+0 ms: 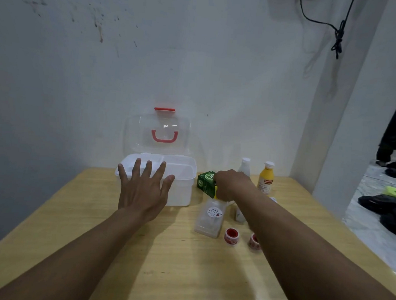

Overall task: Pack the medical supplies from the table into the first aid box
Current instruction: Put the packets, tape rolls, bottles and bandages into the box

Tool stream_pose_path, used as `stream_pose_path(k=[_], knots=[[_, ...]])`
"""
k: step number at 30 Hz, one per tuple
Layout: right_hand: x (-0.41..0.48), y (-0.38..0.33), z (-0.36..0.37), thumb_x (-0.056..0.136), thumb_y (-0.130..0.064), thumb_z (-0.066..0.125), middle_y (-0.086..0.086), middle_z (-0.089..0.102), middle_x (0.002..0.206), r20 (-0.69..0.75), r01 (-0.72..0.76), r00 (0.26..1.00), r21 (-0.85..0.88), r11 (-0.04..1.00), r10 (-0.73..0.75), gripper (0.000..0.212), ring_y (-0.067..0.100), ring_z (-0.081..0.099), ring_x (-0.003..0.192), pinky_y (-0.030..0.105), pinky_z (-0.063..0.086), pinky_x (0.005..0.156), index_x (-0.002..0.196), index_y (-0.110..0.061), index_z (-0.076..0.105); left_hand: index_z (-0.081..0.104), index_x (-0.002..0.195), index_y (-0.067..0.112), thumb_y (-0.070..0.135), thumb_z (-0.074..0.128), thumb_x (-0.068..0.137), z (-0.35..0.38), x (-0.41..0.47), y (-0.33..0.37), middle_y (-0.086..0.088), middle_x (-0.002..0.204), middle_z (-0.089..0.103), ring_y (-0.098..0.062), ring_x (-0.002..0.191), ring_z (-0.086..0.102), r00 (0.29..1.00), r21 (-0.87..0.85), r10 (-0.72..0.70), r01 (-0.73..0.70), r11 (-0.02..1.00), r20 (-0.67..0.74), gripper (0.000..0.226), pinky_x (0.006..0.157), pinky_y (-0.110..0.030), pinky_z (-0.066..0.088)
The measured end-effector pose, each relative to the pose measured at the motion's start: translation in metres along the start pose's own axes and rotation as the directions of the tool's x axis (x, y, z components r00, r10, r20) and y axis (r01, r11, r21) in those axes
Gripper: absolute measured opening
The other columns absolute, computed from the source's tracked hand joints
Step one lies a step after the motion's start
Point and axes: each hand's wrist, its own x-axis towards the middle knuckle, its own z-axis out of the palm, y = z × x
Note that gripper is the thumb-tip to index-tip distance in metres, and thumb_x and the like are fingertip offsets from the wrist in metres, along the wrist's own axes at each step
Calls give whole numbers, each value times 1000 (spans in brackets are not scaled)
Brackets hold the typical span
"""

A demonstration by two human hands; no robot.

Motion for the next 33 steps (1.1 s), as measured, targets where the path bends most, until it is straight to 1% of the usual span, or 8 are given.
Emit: stream_pose_path(k=[9,15,18,20,24,26,29,33], knots=[[-2,3,-16,83,-28,66,14,55,122,-64,-91,993,152,984,102,46,33,57,111,40,51,88,125,-12,52,17,156,36,67,-13,86,-1,-1,0,-4,162,25,-29,152,8,1000,-4,-3,3,1000,-4,83,115,-62,-12],[-4,11,-47,77,-30,72,15,49,120,-175,-76,978,195,978,111,52,36,54,109,39,49,87,122,-12,53,14,157,33,63,-3,91,-6,3,-4,-5,164,21,-28,153,7,999,-69,-33,31,997,-17,75,116,-61,-10],[-3,11,-66,78,-33,73,14,48,120,-208,-71,971,226,972,119,51,35,53,109,36,46,81,121,-11,54,16,157,32,63,-1,91,-9,6,-13,-6,164,21,-29,153,6,998,-81,-58,56,995,-24,75,117,-62,-9],[0,8,-76,79,-36,72,13,49,120,-193,-56,975,253,966,107,52,33,54,106,34,42,77,121,-12,52,15,157,33,64,-2,92,-12,7,-18,-6,164,19,-30,153,5,997,-72,-75,74,995,-7,75,117,-62,-9],[10,-6,-92,78,-42,74,7,62,118,-150,48,989,278,959,-6,56,24,58,100,34,50,79,124,-13,58,12,157,35,61,3,97,-15,12,-27,-7,165,16,-32,152,1,993,-69,-98,102,992,66,66,116,-63,-8],[14,-15,-97,78,-43,75,5,64,104,-125,77,991,276,958,-44,51,23,60,92,33,51,75,116,-10,63,11,157,36,60,3,98,-14,14,-30,-7,165,16,-32,152,1,990,-65,-103,109,992,93,65,116,-63,-7],[20,-25,-103,76,-37,79,2,61,77,-87,89,994,260,961,-69,33,19,57,70,29,46,62,86,-9,64,11,157,35,57,4,99,-13,13,-29,-7,165,15,-32,152,1,988,-99,-100,112,989,115,63,117,-62,-5],[24,-36,-106,79,-30,76,2,57,68,-34,94,996,216,972,-88,29,15,51,58,26,39,52,68,-12,56,14,158,32,53,7,100,-12,10,-28,-6,165,17,-31,152,1,992,-141,-90,103,985,93,61,119,-59,-3]])
